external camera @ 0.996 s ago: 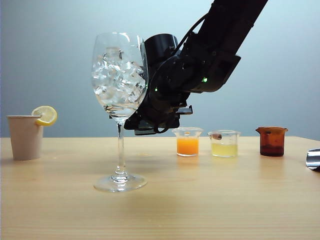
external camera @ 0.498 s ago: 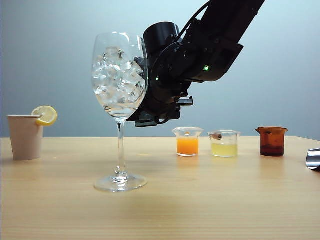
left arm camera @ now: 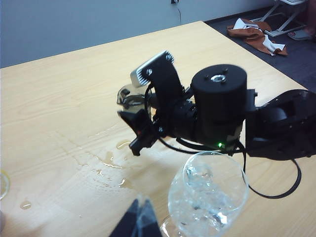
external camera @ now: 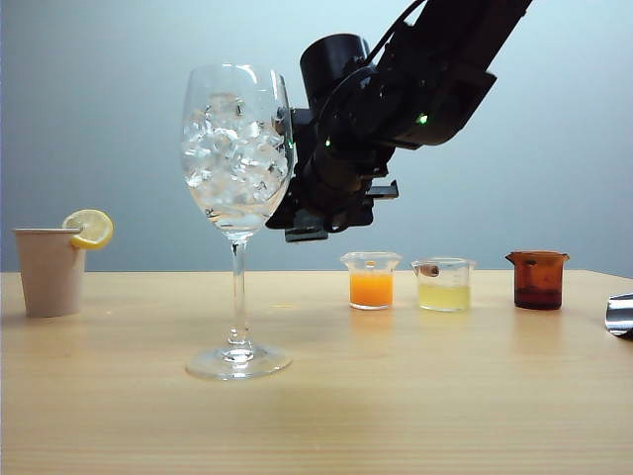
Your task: Pick up the first measuring cup from the left, pour the coconut rum inside into the goblet, and finally put the measuring cup back in its original place.
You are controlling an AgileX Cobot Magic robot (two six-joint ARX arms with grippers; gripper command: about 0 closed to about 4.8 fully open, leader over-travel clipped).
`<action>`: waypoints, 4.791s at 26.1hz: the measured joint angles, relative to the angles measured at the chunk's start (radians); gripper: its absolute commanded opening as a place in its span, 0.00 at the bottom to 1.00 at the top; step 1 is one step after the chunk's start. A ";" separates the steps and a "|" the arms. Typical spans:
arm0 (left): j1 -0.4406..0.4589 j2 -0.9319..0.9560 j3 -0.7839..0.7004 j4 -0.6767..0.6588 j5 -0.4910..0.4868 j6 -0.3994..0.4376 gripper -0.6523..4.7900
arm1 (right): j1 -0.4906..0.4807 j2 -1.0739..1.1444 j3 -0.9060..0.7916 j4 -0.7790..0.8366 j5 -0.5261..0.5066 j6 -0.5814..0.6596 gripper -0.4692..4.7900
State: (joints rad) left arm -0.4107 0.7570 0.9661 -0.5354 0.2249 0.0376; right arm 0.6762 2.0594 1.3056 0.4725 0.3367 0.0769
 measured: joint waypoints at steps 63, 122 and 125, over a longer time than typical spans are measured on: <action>0.000 0.000 0.000 0.004 0.002 0.014 0.11 | -0.012 -0.709 -0.129 -0.603 -0.487 -0.087 0.36; 0.000 -0.002 0.000 0.007 0.199 0.014 0.11 | 0.060 -0.619 -0.166 -0.523 -0.443 -0.467 0.32; 0.000 -0.002 0.000 0.007 0.199 0.014 0.11 | 0.059 -0.619 -0.166 -0.523 -0.442 -0.467 0.32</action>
State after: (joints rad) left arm -0.4103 0.7555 0.9661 -0.5285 0.4236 0.0521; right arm 0.7349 1.4403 1.1397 -0.0505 -0.1051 -0.3904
